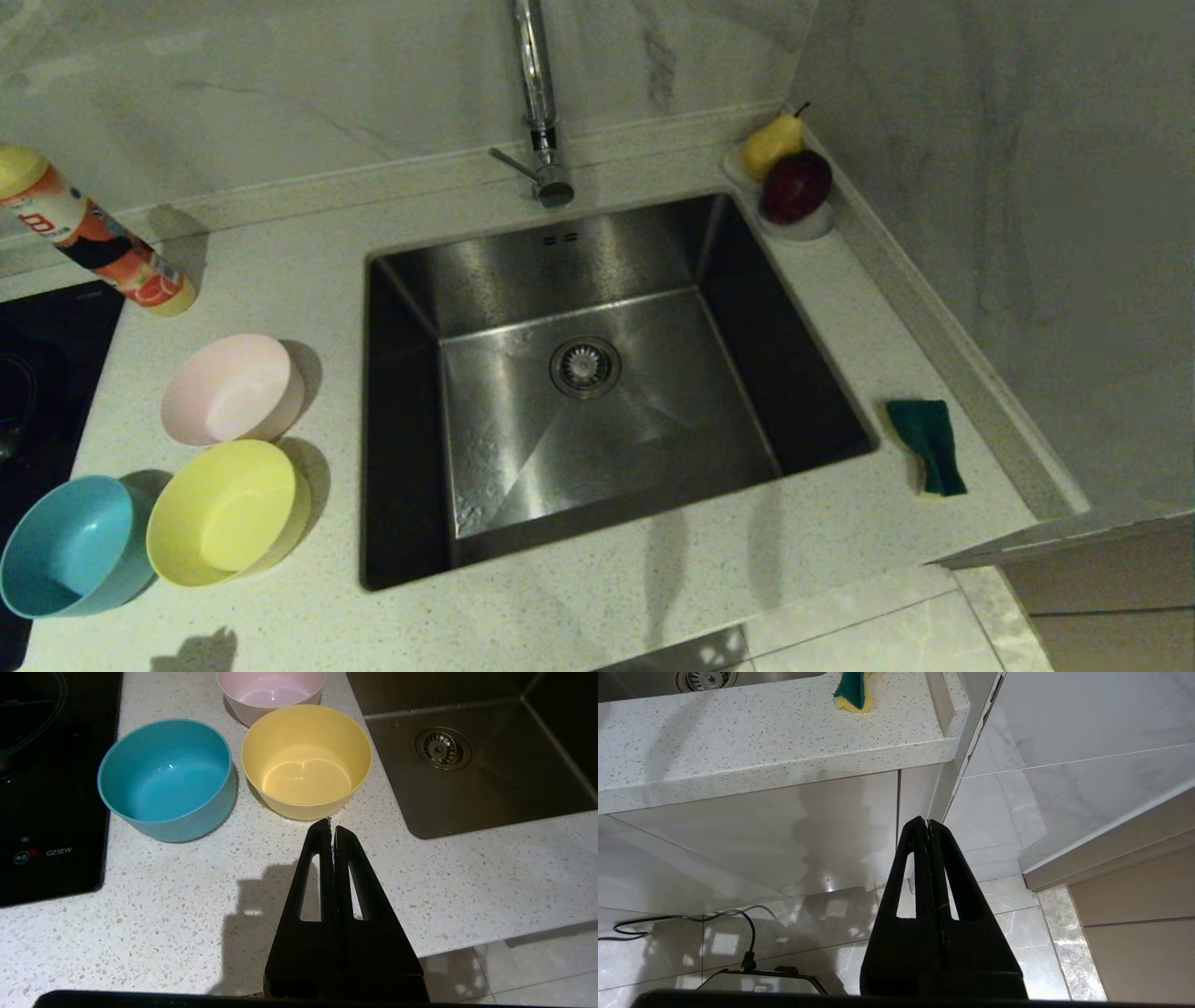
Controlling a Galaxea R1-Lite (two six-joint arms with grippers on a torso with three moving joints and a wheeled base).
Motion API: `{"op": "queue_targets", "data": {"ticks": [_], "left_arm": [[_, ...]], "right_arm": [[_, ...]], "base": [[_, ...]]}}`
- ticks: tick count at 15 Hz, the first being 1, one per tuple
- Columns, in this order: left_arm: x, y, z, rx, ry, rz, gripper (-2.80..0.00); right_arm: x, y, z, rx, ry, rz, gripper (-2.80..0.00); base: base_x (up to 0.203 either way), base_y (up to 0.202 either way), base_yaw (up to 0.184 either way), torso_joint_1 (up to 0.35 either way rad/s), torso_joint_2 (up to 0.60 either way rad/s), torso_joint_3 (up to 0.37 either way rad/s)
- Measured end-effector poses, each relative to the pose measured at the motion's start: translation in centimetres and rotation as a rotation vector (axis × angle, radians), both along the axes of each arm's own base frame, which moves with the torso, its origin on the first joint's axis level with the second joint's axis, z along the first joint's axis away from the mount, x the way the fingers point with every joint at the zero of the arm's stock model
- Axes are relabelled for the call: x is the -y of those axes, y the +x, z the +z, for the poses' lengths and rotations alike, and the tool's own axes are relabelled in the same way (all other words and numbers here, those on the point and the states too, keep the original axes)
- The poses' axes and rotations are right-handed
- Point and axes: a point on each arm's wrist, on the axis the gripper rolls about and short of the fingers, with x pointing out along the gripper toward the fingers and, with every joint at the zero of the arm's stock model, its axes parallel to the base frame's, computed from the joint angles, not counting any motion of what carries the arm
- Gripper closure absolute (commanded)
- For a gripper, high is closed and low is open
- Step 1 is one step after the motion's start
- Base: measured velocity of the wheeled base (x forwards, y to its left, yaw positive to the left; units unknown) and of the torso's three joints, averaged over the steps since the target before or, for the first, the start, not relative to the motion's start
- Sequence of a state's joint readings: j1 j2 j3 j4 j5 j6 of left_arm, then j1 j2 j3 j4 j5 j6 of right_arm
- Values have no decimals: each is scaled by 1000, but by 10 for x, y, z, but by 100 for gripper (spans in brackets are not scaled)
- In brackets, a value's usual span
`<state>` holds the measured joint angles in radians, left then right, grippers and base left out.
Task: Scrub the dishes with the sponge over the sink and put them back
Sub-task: Grab the dish soap
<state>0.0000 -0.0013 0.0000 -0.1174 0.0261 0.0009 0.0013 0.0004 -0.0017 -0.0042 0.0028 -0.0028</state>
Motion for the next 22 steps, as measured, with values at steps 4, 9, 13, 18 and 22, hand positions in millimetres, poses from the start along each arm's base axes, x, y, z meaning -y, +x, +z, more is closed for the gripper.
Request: {"op": "queue_targets", "data": {"ticks": [4,9,13,18,22], "left_arm": [[-1,-7,23,80,10,33,0],[-2,-13,123,181,-48,123,0],[-5,39,198,144,-149,228,0],[-34,147,249,76,-300,402,0],[-66,236,220,-31,-344,487,0]], "right_arm": [[0,0,0,0,0,0,0],[0,0,0,0,0,0,0],[0,0,0,0,0,0,0],[0,0,0,0,0,0,0],[0,0,0,0,0,0,0]], "base": [[0,0,0,0,0,0],[0,0,0,0,0,0],[0,0,0,0,0,0],[0,0,0,0,0,0],[0,0,0,0,0,0]]}}
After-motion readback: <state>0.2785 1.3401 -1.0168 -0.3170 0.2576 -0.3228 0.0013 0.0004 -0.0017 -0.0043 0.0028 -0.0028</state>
